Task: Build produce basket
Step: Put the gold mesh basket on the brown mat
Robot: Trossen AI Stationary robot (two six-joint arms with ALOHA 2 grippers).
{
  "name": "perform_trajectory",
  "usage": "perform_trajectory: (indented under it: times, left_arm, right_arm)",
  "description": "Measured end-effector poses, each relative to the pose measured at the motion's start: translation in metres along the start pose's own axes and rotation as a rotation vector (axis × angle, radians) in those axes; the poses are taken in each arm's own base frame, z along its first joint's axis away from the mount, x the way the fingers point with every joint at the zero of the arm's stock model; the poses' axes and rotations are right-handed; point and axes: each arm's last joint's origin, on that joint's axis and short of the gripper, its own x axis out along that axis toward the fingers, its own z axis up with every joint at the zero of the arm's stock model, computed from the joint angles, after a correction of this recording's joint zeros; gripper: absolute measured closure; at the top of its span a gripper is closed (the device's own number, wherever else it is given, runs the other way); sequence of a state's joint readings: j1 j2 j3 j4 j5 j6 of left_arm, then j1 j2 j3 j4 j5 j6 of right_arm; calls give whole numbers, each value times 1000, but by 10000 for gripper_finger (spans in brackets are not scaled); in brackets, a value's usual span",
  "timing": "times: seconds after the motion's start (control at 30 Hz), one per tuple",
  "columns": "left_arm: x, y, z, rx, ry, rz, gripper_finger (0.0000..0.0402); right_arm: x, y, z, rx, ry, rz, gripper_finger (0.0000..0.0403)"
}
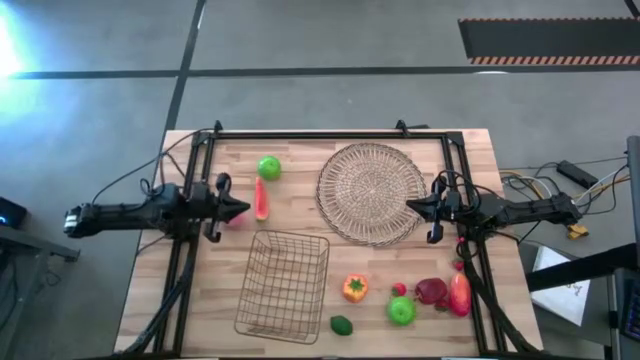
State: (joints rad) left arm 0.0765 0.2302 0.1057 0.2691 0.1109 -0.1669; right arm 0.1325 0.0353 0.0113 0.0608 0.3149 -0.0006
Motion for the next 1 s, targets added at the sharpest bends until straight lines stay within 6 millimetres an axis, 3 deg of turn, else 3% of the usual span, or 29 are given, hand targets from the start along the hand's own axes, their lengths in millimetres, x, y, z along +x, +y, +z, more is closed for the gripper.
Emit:
perform_trajectory:
  times: [0.23, 0.5, 0.73, 1.0]
  left_arm:
    - [22, -3, 27, 7, 257, 21, 391]
    - [65, -5, 53, -43, 548, -53, 276]
    - [114, -2, 36, -86, 778, -155, 178]
    - [151, 3, 5, -103, 1079, -143, 162]
  right_arm:
    - [0, 0, 0, 0, 0, -1, 394]
    - [0, 0, 0, 0, -1, -1, 394]
    - [0, 0, 0, 0, 0, -1, 394]
    - [0, 0, 0, 0, -1, -1, 394]
